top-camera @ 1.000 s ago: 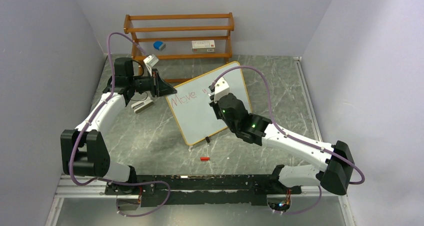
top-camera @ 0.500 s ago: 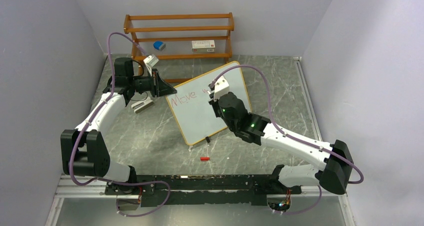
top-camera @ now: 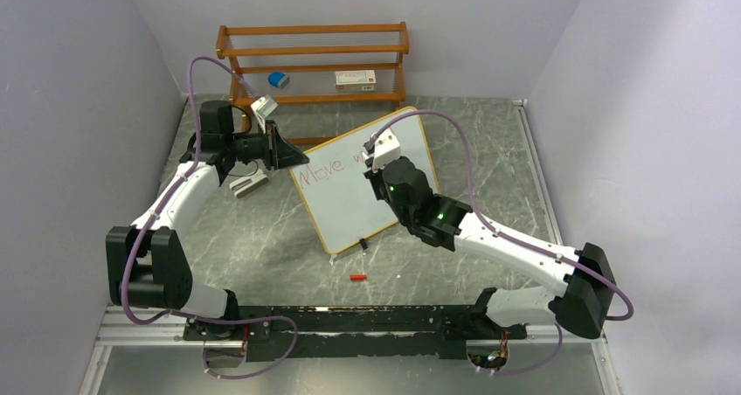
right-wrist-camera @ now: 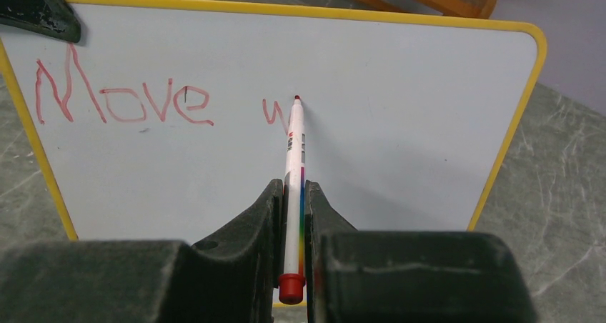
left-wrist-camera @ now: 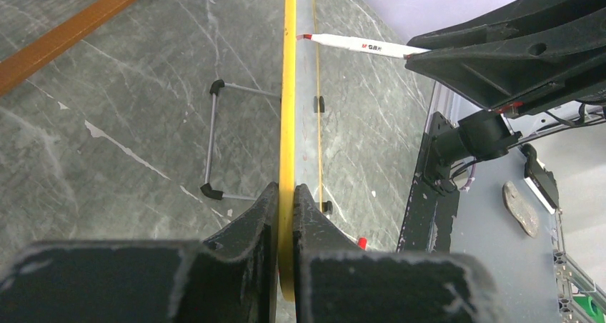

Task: Write a sentence on the whiteboard

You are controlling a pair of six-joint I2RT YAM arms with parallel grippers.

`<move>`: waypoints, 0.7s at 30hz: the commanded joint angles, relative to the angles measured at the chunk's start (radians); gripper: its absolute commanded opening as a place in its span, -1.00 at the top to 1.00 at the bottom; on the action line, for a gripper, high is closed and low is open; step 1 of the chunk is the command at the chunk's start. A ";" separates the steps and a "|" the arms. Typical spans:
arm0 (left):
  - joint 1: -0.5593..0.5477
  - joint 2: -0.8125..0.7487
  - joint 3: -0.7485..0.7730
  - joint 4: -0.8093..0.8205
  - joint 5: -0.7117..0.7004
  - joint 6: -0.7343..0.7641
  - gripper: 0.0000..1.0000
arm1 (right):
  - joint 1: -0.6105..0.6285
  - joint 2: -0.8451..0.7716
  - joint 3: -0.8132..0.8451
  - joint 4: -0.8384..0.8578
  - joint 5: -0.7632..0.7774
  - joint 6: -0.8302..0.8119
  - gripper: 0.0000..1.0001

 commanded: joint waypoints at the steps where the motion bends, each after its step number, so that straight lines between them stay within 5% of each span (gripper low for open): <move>1: 0.010 0.012 0.019 -0.040 -0.039 0.058 0.90 | -0.011 -0.027 0.015 -0.002 -0.022 0.005 1.00; 21: 0.012 0.011 0.016 -0.031 -0.035 0.058 0.90 | -0.022 -0.040 -0.015 -0.006 -0.006 0.017 1.00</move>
